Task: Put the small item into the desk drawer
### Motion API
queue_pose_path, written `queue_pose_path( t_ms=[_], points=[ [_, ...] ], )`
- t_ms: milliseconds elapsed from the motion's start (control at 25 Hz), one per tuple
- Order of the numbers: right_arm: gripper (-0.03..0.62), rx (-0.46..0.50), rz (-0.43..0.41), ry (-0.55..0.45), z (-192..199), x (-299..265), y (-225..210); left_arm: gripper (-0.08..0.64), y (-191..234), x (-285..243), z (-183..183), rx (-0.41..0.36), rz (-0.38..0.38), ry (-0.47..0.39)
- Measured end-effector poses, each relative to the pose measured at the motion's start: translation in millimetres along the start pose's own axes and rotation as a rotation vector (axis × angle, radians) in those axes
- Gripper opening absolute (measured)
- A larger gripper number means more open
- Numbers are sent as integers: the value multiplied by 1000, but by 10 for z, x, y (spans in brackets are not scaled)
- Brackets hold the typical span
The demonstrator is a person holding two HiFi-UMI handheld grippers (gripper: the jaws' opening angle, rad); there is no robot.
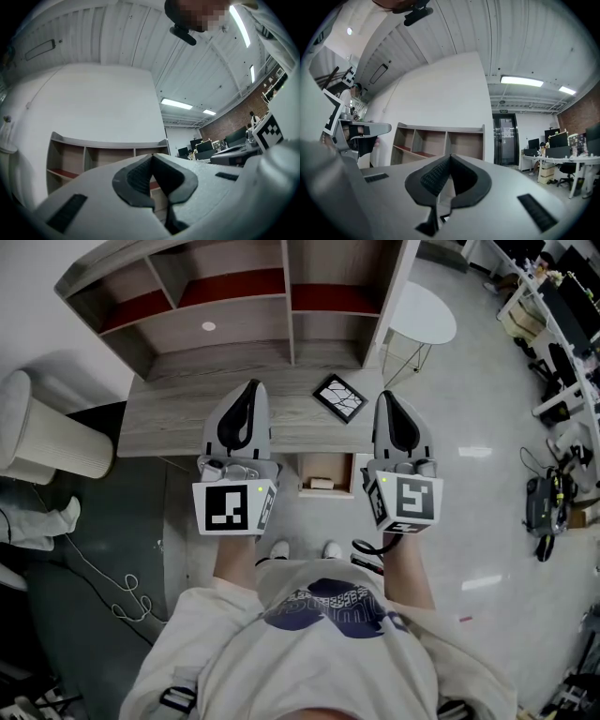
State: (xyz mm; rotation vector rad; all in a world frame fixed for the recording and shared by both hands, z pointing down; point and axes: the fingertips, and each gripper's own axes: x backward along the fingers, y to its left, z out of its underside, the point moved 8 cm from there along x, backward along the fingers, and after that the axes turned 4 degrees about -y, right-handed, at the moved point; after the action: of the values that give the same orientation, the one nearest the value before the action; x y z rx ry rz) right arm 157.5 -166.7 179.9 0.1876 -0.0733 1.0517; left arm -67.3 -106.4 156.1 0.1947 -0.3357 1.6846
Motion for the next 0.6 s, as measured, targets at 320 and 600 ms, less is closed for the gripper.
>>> queue_pose_path(
  t_ms=[320, 600],
  points=[
    [-2, 0, -3, -14, -20, 32, 25, 8, -3, 23, -12, -5, 14, 0],
    [-2, 82, 3, -9, -43, 85, 117, 8, -30, 65, -28, -8, 21, -4]
  ],
)
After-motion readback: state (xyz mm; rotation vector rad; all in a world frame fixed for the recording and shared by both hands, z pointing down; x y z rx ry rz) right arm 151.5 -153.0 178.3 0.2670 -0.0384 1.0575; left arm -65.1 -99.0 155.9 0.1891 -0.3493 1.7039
